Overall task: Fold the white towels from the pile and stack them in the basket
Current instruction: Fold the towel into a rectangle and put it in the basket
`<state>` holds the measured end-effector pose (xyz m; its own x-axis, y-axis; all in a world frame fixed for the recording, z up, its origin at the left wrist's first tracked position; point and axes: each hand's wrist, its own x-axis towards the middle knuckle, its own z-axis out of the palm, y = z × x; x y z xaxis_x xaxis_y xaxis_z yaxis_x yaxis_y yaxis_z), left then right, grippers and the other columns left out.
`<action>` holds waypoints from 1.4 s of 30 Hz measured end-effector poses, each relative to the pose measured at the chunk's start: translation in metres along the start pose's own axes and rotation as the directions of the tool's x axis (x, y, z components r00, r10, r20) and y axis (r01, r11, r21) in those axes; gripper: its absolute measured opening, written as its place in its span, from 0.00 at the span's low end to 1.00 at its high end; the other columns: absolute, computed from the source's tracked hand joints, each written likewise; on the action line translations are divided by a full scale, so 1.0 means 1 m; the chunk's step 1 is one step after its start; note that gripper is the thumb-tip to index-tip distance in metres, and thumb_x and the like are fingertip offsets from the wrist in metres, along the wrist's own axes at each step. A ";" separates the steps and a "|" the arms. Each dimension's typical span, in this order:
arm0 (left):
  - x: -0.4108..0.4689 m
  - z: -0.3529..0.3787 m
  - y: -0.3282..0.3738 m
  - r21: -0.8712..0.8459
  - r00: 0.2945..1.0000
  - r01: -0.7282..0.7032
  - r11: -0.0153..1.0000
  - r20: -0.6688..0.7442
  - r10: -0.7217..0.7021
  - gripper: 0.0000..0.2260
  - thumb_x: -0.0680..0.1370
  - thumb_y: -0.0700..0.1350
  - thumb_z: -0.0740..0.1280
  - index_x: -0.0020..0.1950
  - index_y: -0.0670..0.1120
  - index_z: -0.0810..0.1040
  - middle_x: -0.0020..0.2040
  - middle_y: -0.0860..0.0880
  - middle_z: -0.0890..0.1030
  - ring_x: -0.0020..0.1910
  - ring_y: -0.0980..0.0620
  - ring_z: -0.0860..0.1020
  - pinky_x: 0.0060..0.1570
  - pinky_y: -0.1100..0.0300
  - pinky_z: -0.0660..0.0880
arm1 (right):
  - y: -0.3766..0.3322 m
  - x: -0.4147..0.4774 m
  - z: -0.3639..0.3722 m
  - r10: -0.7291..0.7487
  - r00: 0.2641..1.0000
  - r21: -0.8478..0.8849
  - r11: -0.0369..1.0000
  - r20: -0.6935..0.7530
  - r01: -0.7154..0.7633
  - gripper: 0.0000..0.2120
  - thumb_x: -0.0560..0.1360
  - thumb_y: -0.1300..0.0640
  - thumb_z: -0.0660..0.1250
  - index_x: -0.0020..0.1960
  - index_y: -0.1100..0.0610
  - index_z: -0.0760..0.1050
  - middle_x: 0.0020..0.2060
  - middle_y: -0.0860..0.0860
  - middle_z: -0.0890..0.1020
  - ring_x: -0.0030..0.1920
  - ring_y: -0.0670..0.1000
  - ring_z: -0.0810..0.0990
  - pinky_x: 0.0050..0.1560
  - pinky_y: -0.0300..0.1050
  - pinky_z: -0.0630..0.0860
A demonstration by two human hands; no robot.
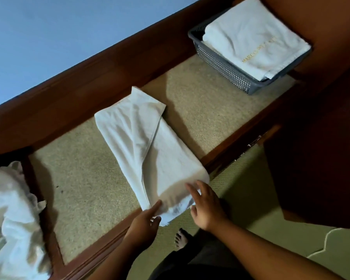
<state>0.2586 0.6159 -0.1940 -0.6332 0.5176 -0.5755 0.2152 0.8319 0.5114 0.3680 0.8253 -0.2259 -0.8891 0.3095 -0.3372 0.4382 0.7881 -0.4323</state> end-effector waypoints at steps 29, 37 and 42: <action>0.203 -0.128 0.046 -0.306 0.748 0.070 0.949 -0.613 -0.253 0.25 0.72 0.37 0.68 0.69 0.46 0.74 0.65 0.44 0.77 0.59 0.38 0.75 0.56 0.47 0.75 | -0.015 0.191 -0.080 -0.405 0.787 -0.341 0.738 0.465 0.582 0.37 0.76 0.38 0.58 0.80 0.39 0.44 0.80 0.50 0.37 0.80 0.57 0.37 0.75 0.64 0.44; 0.287 -0.231 -0.015 -0.827 0.401 0.204 0.523 -0.417 -0.816 0.13 0.80 0.47 0.62 0.40 0.41 0.78 0.37 0.39 0.79 0.40 0.40 0.78 0.39 0.53 0.70 | -0.056 0.328 -0.095 -0.313 0.906 -0.355 0.843 0.285 0.404 0.40 0.75 0.26 0.52 0.79 0.36 0.37 0.79 0.46 0.31 0.79 0.53 0.33 0.76 0.66 0.44; 0.304 -0.239 -0.057 -0.812 0.450 0.289 0.507 -0.352 -0.821 0.25 0.78 0.58 0.69 0.29 0.42 0.71 0.26 0.48 0.71 0.28 0.48 0.70 0.32 0.55 0.66 | -0.106 0.426 -0.088 -0.263 0.947 -0.354 0.881 0.187 0.314 0.43 0.71 0.21 0.49 0.80 0.37 0.41 0.80 0.50 0.35 0.80 0.59 0.38 0.74 0.69 0.42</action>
<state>-0.1239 0.6780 -0.2460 -0.7235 -0.5203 -0.4537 -0.6775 0.4093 0.6111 -0.0683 0.9208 -0.2499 -0.9322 -0.0133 -0.3617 0.0601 0.9797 -0.1910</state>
